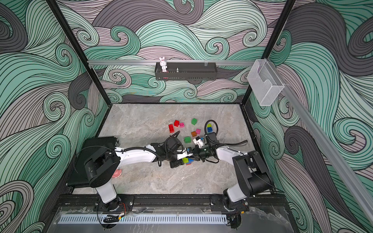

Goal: Assemble the number 4 with lego
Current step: Assemble the lego brick with the lego brick.

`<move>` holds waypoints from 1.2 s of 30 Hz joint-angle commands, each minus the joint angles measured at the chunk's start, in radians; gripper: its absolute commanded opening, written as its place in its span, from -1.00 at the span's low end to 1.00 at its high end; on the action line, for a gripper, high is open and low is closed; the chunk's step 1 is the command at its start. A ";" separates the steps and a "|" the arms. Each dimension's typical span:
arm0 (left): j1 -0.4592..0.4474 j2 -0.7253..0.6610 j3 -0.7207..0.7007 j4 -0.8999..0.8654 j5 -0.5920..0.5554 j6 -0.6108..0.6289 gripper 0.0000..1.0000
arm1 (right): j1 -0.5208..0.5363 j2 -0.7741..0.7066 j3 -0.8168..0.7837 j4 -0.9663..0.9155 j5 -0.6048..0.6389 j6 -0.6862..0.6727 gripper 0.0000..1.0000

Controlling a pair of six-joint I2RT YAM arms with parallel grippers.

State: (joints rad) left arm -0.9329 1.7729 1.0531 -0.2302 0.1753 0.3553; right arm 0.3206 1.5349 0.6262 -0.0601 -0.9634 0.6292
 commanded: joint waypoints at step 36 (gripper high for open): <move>-0.006 -0.031 0.043 -0.052 -0.006 -0.021 0.08 | 0.000 0.066 -0.050 -0.059 0.192 -0.029 -1.00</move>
State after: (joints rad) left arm -0.9329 1.7699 1.0668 -0.2768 0.1505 0.3401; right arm 0.3225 1.5665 0.6266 -0.0181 -0.9253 0.5953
